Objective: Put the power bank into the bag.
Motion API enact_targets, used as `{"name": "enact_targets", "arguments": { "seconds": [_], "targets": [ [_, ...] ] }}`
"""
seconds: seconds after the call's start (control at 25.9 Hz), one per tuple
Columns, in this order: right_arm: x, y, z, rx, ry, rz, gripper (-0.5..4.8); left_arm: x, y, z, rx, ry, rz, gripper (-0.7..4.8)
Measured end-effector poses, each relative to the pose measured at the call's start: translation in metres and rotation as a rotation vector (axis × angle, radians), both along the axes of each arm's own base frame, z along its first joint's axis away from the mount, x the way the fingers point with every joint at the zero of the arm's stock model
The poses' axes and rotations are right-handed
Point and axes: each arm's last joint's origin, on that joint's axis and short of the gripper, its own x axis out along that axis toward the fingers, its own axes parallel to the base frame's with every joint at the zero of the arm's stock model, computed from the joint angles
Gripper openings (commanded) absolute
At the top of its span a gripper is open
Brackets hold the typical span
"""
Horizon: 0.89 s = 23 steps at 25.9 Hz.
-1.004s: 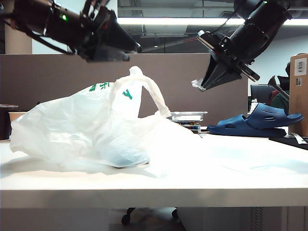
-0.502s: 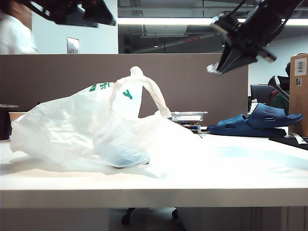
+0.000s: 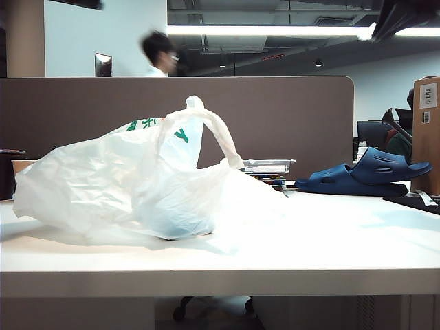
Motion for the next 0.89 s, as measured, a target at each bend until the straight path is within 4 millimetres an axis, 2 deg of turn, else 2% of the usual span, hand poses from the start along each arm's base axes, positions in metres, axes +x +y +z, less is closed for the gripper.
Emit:
{"name": "enact_targets", "arguments": {
  "seconds": [0.27,0.31,0.35,0.39,0.62,0.66,0.69,0.77,0.89],
  "targets": [
    [-0.021,-0.017,0.014,-0.031,-0.019,-0.045,-0.09,-0.011,0.035,0.013,-0.046,-0.016,0.07,0.73],
    [-0.025,-0.018,0.016,-0.037,-0.021,-0.056,-0.09,-0.014,0.039,0.015,-0.058,-0.012,0.074,0.51],
    [-0.027,-0.02,0.017,-0.043,-0.025,-0.066,-0.09,-0.017,0.044,0.017,-0.076,-0.009,0.075,0.06],
    [-0.034,-0.021,0.022,-0.065,-0.037,-0.09,-0.09,-0.024,0.049,0.021,-0.097,-0.009,0.067,-0.07],
    [-0.066,-0.023,0.038,-0.115,-0.113,-0.181,-0.09,-0.051,0.053,0.039,-0.118,-0.079,0.057,-0.06],
    [-0.072,-0.023,0.038,-0.121,-0.125,-0.196,-0.09,-0.056,0.055,0.042,-0.121,-0.09,0.063,-0.06],
    [-0.088,-0.023,0.036,-0.133,-0.144,-0.222,-0.09,-0.064,0.059,0.046,-0.122,-0.108,0.078,-0.06],
    [-0.107,-0.023,0.027,-0.135,-0.164,-0.23,-0.09,-0.079,0.066,0.051,-0.135,-0.115,0.107,-0.06],
    [-0.123,-0.023,0.016,-0.136,-0.196,-0.241,-0.09,-0.091,0.074,0.051,-0.156,-0.084,0.163,-0.06]
  ]
}}
